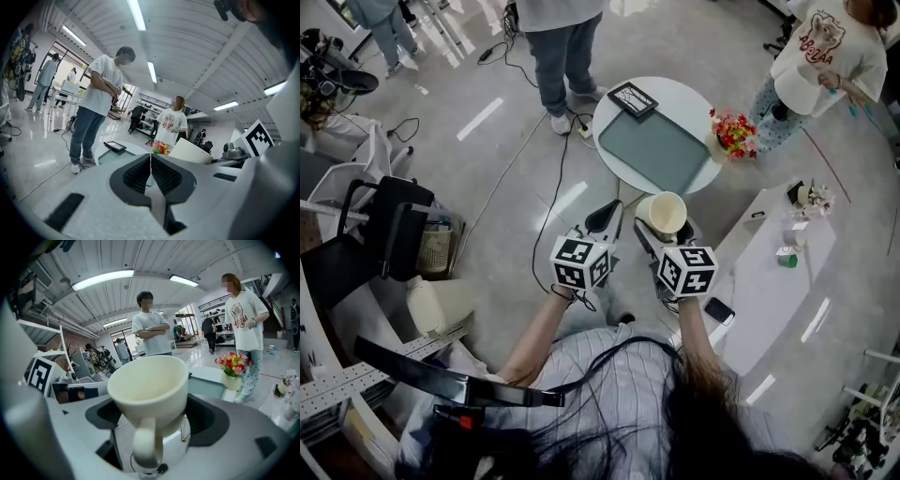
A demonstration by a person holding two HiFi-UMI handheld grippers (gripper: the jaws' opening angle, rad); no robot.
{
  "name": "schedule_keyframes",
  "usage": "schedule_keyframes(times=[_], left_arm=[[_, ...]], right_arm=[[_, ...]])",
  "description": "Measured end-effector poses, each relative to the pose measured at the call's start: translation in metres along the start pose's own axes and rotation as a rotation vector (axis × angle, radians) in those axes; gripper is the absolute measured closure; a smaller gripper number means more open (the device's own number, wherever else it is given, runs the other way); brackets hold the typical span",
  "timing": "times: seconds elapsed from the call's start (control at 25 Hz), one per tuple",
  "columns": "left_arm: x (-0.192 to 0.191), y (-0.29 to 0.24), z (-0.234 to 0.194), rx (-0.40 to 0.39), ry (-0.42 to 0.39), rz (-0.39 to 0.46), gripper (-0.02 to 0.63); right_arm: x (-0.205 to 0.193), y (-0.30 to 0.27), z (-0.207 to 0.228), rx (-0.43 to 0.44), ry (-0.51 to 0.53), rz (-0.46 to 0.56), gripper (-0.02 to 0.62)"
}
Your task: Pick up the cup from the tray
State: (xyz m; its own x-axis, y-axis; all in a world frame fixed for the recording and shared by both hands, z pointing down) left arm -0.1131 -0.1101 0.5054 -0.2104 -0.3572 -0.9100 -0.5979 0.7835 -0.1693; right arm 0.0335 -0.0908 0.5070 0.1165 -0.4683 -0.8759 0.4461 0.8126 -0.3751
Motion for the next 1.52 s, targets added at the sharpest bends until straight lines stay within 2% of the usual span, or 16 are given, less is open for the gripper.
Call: schedule_keyframes(times=[0.32, 0.76, 1.12, 1.52], left_arm=[[-0.008, 0.039, 0.046, 0.051, -0.017, 0.045, 0.591], [-0.048, 0.111, 0.101, 0.108, 0.001, 0.066, 0.591], [-0.079, 0.139, 0.148, 0.088, -0.010, 0.063, 0.591], [-0.091, 0.154, 0.168, 0.076, -0.045, 0.047, 0.591]], right_arm=[[-0.020, 0.057, -0.003, 0.053, 0.023, -0.011, 0.193], [-0.075, 0.148, -0.025, 0.098, 0.022, -0.020, 0.193], [-0.111, 0.212, -0.029, 0.109, 0.026, -0.036, 0.193], [-0.132, 0.243, -0.040, 0.122, 0.012, -0.031, 0.193]])
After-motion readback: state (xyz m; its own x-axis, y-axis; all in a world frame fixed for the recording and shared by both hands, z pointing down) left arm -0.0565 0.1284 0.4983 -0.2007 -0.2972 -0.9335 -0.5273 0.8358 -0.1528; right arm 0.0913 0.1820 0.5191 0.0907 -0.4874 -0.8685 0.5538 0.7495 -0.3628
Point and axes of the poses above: the fingertips, and each gripper's own axes: y backward along the fingers, z to its right, x out of its top, the point moved 6 cm from there along y, backward along the fingers, and after that the axes turned 6 degrees about z, right-handed, at the moved point
